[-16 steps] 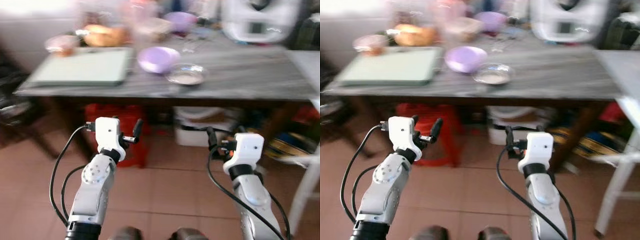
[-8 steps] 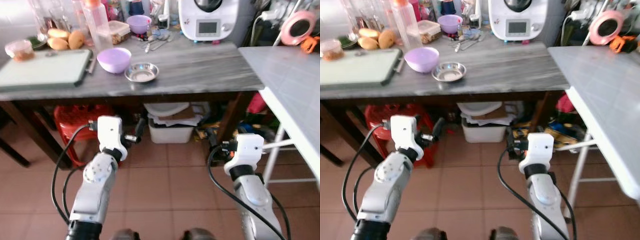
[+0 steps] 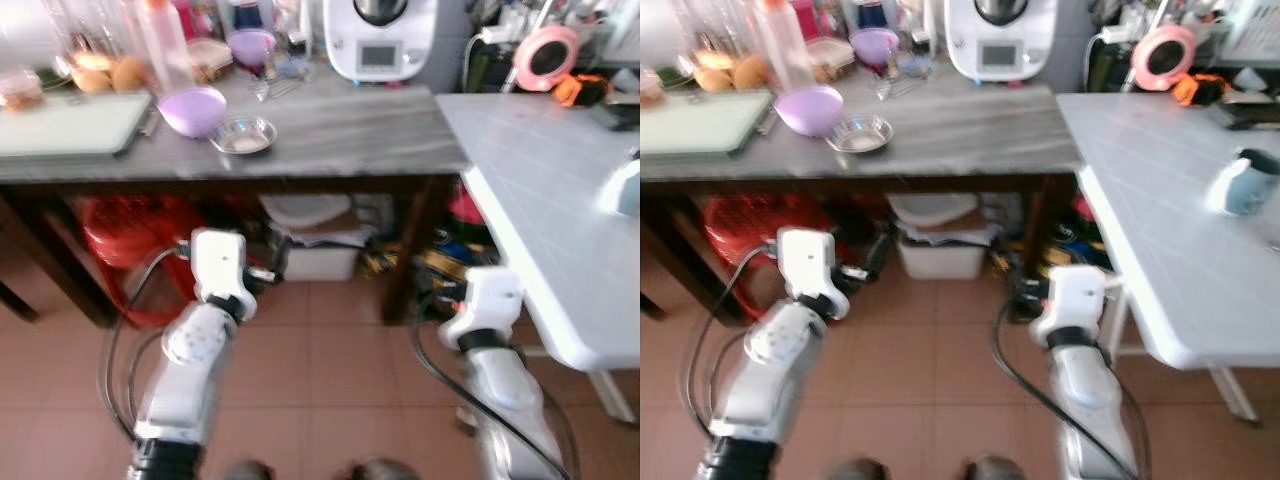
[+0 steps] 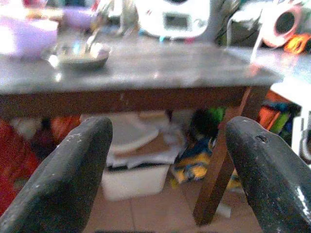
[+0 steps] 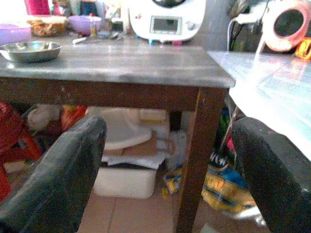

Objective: Setting the table

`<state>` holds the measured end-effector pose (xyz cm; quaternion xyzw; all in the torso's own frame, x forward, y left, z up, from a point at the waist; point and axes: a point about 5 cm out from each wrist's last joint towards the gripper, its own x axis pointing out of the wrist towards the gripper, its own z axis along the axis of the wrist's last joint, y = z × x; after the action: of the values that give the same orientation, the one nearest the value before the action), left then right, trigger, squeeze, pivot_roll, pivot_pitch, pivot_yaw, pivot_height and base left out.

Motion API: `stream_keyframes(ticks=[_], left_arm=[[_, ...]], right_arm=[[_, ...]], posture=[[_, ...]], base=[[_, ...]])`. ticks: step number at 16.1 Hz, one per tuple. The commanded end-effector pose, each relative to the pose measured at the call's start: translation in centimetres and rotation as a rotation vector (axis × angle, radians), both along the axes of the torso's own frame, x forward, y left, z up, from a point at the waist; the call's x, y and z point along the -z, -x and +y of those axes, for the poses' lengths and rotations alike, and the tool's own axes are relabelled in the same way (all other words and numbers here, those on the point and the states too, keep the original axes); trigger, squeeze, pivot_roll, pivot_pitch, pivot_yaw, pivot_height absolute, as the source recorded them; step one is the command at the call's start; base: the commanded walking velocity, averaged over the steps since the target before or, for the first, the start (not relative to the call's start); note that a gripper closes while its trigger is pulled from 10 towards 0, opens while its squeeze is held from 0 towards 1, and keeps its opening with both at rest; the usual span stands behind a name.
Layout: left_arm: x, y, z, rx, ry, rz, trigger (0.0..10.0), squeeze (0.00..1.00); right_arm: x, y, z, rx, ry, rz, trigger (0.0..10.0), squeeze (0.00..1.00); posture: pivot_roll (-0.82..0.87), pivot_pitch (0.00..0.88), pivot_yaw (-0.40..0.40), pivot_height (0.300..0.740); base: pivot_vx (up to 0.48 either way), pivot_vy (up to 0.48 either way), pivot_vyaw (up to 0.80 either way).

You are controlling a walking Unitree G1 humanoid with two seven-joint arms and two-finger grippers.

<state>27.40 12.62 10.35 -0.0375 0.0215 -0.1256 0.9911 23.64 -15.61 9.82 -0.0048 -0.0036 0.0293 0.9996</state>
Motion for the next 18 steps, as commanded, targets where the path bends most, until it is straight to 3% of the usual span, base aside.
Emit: stream_keyframes(ticks=[1,13,18], left_arm=[[-0.52,-0.29,0.11,-0.005,-0.004,-0.017,10.0,0.0],[-0.42,-0.25,0.23,-0.001,-0.028,-0.004,10.0,0.0],[-0.4,-0.21,0.23,-0.003,-0.023,-0.007,10.0,0.0]], right_arm=[[-0.43,-0.18,0.07,-0.013,0.003,-0.018,10.0,0.0],[-0.33,-0.26,0.25,-0.016,0.013,-0.024,10.0,0.0],[-0.37,-0.3,0.21,-0.015,0.018,-0.027,10.0,0.0]], posture=[[-0.05,0.0,0.027,0.719],[-0.04,0.0,0.035,0.719],[-0.04,0.0,0.033,0.719]], base=[[0.0,-0.48,0.0],[0.0,-0.48,0.0],[0.0,0.0,0.0]])
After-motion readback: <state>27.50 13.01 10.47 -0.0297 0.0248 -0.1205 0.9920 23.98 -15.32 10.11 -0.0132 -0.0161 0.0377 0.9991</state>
